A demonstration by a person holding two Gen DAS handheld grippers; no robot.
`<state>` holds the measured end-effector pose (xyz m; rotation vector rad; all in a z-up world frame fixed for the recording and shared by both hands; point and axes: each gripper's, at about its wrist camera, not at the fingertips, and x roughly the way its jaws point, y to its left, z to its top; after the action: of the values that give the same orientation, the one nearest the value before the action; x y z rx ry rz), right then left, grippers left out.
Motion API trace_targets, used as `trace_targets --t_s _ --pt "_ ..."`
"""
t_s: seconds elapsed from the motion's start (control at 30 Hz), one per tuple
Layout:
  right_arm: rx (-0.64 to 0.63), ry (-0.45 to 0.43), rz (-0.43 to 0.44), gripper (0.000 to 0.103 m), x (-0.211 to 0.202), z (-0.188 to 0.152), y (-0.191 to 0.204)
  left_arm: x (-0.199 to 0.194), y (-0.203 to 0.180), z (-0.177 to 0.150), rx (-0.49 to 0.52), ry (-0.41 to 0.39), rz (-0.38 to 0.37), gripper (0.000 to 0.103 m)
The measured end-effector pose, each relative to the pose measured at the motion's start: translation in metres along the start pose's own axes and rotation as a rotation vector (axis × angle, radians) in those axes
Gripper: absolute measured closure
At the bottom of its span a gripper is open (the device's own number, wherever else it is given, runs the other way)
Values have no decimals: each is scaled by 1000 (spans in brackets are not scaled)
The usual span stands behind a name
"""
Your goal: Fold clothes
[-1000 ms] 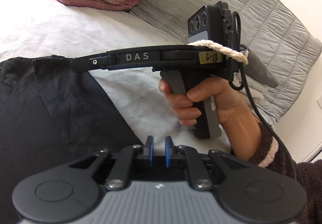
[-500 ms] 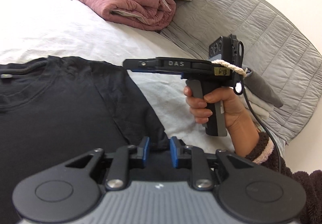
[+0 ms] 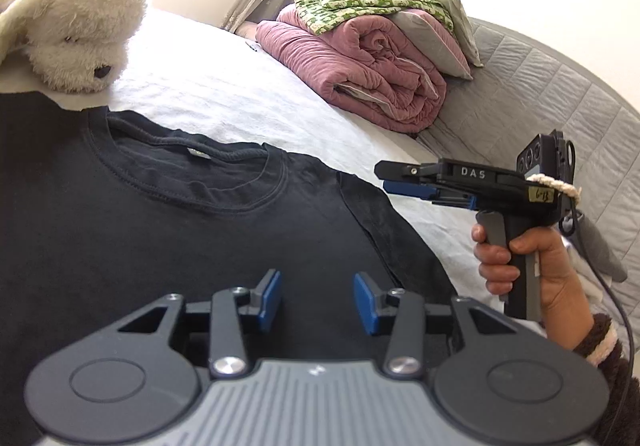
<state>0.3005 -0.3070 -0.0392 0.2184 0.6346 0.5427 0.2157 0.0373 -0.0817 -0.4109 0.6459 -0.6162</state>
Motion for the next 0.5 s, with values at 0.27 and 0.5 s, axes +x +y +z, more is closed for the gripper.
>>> trace_targets --t_s 0.27,0.5 --pt "-19 85 -123 43 -8 10 60 -3 1 6 -37 1 26 61" --pt "-14 51 -39 42 18 23 137 -38 34 25 -229 -86 79 60"
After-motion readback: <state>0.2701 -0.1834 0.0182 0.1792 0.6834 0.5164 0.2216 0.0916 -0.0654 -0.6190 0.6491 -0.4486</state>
